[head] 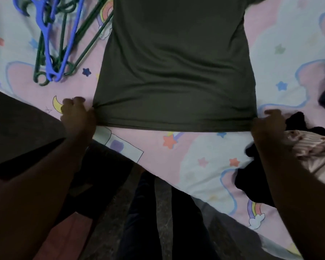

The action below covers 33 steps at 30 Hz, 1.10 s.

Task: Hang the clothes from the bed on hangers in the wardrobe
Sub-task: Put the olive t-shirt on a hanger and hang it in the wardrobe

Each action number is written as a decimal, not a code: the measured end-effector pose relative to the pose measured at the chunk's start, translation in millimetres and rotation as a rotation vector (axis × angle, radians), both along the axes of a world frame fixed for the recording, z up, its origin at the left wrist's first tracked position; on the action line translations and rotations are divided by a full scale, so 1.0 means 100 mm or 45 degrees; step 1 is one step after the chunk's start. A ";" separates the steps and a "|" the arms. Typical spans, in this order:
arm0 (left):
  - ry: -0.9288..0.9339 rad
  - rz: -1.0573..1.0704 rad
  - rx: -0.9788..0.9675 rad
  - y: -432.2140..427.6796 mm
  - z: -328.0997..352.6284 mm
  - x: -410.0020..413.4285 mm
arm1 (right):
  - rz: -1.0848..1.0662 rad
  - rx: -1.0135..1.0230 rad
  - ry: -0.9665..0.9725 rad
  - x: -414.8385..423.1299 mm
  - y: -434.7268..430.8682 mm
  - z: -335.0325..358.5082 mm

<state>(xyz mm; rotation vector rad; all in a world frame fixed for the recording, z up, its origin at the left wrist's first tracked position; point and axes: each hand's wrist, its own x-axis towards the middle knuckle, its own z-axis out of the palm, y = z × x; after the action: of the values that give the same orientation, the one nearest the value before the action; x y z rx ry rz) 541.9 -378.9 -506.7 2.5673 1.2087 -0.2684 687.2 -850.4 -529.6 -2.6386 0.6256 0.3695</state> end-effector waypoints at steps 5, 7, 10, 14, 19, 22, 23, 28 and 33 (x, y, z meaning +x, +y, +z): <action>-0.092 -0.671 -0.036 -0.65 -0.23 0.30 | 0.682 0.013 -0.342 -0.21 1.22 0.04; 0.002 -0.861 -0.165 -1.02 -0.32 0.42 | 0.948 0.104 -0.121 -0.33 1.73 0.05; 0.046 -1.011 -0.162 -1.20 -0.45 0.40 | 0.935 0.129 0.251 -0.47 2.24 0.07; 0.045 -1.123 -0.041 -0.69 -0.52 0.08 | 0.915 -0.002 0.519 -0.49 2.47 0.08; 0.050 -1.024 0.065 0.13 -0.29 0.01 | 0.922 -0.127 0.588 -0.45 2.61 0.04; -0.057 -0.870 0.199 0.54 -0.11 0.24 | 0.923 -0.185 0.599 -0.44 2.66 0.03; -0.057 -0.812 0.231 0.66 -0.06 0.34 | 0.919 -0.186 0.593 -0.44 2.67 0.02; -0.049 -0.407 0.297 1.05 0.07 0.80 | 0.916 -0.211 0.565 -0.47 2.68 0.00; 0.017 -0.319 0.225 1.20 0.02 1.01 | 0.906 -0.244 0.534 -0.49 2.69 -0.08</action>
<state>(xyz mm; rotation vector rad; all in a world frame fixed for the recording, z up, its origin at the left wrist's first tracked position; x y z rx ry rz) 642.5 -258.8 -504.7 2.8772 0.9515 -0.2410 637.8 -581.1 -537.6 -2.9138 -0.2151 1.1315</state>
